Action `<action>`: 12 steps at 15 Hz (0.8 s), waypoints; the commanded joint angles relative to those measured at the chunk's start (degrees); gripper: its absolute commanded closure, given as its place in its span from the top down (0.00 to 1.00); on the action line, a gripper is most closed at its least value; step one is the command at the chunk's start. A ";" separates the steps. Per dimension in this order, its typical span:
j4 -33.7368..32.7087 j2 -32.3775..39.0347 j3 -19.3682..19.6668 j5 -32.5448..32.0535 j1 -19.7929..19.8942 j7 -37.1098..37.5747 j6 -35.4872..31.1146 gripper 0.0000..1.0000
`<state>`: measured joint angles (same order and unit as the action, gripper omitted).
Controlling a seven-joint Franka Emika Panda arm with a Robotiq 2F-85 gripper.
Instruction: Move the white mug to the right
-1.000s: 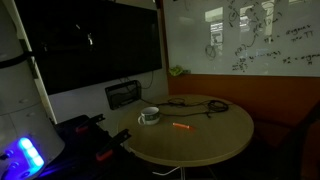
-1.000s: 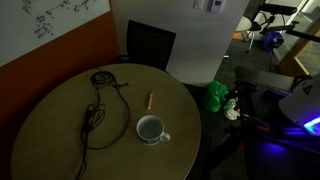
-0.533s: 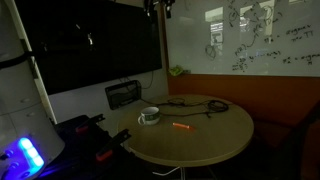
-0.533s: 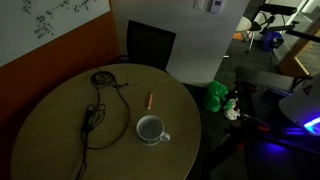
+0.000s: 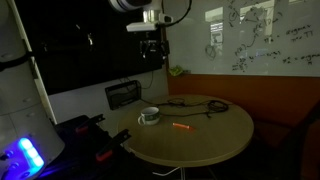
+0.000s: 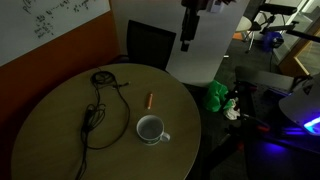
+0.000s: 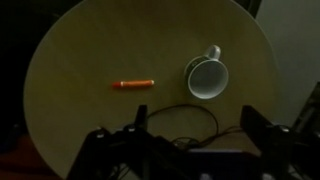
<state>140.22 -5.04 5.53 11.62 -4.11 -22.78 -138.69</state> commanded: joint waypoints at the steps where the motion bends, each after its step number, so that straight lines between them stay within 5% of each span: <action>1: -0.22 2.25 -1.96 3.36 0.56 -5.84 -1.80 1.00; 8: -0.16 2.87 -2.78 1.56 1.65 -2.95 -1.35 1.00; 12: -2.73 10.72 -4.36 1.33 1.04 -3.78 -1.79 1.00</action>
<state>140.05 -0.18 3.13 13.12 -3.50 -26.12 -140.17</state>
